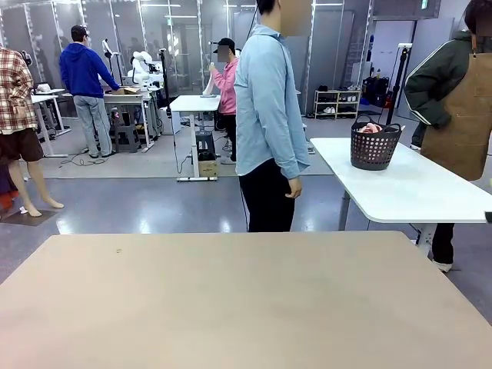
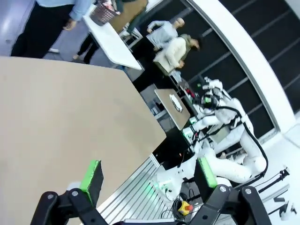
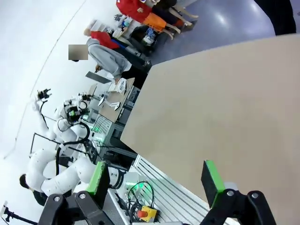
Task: Fold the towel.
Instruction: Grab the top end of the 100 cm Hotel Towel extended by the human.
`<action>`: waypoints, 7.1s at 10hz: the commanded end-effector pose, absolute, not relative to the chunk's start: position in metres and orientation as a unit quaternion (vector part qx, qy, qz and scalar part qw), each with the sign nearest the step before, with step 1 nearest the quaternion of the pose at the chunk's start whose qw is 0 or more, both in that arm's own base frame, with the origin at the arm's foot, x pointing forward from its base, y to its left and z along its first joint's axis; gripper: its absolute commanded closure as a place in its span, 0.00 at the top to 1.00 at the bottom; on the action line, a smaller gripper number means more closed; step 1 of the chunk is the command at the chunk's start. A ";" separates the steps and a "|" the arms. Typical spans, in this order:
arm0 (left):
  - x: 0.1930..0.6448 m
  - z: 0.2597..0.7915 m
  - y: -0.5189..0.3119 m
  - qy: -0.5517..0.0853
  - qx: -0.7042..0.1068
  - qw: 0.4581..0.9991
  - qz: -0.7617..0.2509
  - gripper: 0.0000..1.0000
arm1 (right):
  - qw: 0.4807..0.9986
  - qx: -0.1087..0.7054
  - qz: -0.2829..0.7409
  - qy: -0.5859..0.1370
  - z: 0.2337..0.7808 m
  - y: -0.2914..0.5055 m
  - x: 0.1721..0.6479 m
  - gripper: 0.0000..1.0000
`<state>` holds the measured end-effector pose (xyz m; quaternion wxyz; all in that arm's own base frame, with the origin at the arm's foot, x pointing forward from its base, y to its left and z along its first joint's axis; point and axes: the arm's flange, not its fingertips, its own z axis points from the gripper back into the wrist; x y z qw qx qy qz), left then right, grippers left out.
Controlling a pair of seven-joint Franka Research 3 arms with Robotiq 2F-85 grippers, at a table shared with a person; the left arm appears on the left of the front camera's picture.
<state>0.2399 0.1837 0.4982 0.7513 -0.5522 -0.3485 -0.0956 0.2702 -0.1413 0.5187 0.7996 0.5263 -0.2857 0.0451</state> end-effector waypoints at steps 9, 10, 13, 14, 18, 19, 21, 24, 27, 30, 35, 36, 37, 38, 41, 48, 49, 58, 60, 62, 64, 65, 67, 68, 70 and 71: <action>0.202 0.466 0.224 -0.359 -0.554 0.751 -0.029 1.00 | 0.778 0.558 0.035 -0.285 0.488 -0.170 0.251 1.00; 0.202 0.466 0.224 -0.359 -0.554 0.751 -0.029 1.00 | 0.778 0.558 0.035 -0.285 0.488 -0.170 0.251 1.00; 0.202 0.466 0.224 -0.359 -0.554 0.751 -0.029 1.00 | 0.778 0.558 0.035 -0.285 0.488 -0.170 0.251 1.00; 0.202 0.466 0.224 -0.359 -0.554 0.751 -0.029 1.00 | 0.778 0.558 0.035 -0.285 0.488 -0.170 0.251 1.00; 0.202 0.466 0.224 -0.359 -0.554 0.751 -0.029 1.00 | 0.778 0.558 0.035 -0.285 0.488 -0.170 0.251 1.00; 0.202 0.466 0.224 -0.359 -0.554 0.751 -0.029 1.00 | 0.778 0.558 0.035 -0.285 0.488 -0.170 0.251 1.00; 0.202 0.466 0.224 -0.359 -0.554 0.751 -0.029 1.00 | 0.778 0.558 0.035 -0.285 0.488 -0.170 0.251 1.00; 0.202 0.466 0.224 -0.359 -0.554 0.751 -0.029 1.00 | 0.778 0.558 0.035 -0.285 0.488 -0.170 0.251 1.00; 0.202 0.466 0.224 -0.359 -0.554 0.751 -0.029 1.00 | 0.778 0.558 0.035 -0.285 0.488 -0.170 0.251 1.00; 0.202 0.466 0.224 -0.359 -0.554 0.751 -0.029 1.00 | 0.778 0.558 0.035 -0.285 0.488 -0.170 0.251 1.00; 0.202 0.466 0.224 -0.359 -0.554 0.751 -0.029 1.00 | 0.778 0.558 0.035 -0.285 0.488 -0.170 0.251 1.00; 0.202 0.466 0.224 -0.359 -0.554 0.751 -0.029 1.00 | 0.778 0.558 0.035 -0.285 0.488 -0.170 0.251 1.00; 0.202 0.466 0.224 -0.359 -0.554 0.751 -0.029 1.00 | 0.778 0.558 0.035 -0.285 0.488 -0.170 0.251 1.00; 0.202 0.466 0.224 -0.359 -0.554 0.751 -0.029 1.00 | 0.778 0.558 0.035 -0.285 0.488 -0.170 0.251 1.00; 0.202 0.466 0.224 -0.359 -0.554 0.751 -0.029 1.00 | 0.778 0.558 0.035 -0.285 0.488 -0.170 0.251 1.00; 0.202 0.466 0.224 -0.359 -0.554 0.751 -0.029 1.00 | 0.778 0.558 0.035 -0.285 0.488 -0.170 0.251 1.00; 0.202 0.466 0.224 -0.359 -0.554 0.751 -0.029 1.00 | 0.778 0.558 0.035 -0.285 0.488 -0.170 0.251 1.00; 0.202 0.466 0.224 -0.359 -0.554 0.751 -0.029 1.00 | 0.778 0.558 0.035 -0.285 0.488 -0.170 0.251 1.00; 0.202 0.466 0.224 -0.359 -0.554 0.751 -0.029 1.00 | 0.778 0.558 0.035 -0.285 0.488 -0.170 0.251 1.00; 0.202 0.466 0.224 -0.359 -0.554 0.751 -0.029 1.00 | 0.778 0.558 0.035 -0.285 0.488 -0.170 0.251 1.00; 0.202 0.466 0.224 -0.359 -0.554 0.751 -0.029 1.00 | 0.778 0.558 0.035 -0.285 0.488 -0.170 0.251 1.00; 0.202 0.466 0.224 -0.359 -0.554 0.751 -0.029 1.00 | 0.778 0.558 0.035 -0.285 0.488 -0.170 0.251 1.00; 0.202 0.466 0.224 -0.359 -0.554 0.751 -0.029 1.00 | 0.778 0.558 0.035 -0.285 0.488 -0.170 0.251 1.00; 0.202 0.466 0.224 -0.359 -0.554 0.751 -0.029 1.00 | 0.778 0.558 0.035 -0.285 0.488 -0.170 0.251 1.00; 0.202 0.466 0.224 -0.359 -0.554 0.751 -0.029 1.00 | 0.778 0.558 0.035 -0.285 0.488 -0.170 0.251 1.00; 0.202 0.466 0.224 -0.359 -0.554 0.751 -0.029 1.00 | 0.778 0.558 0.035 -0.285 0.488 -0.170 0.251 1.00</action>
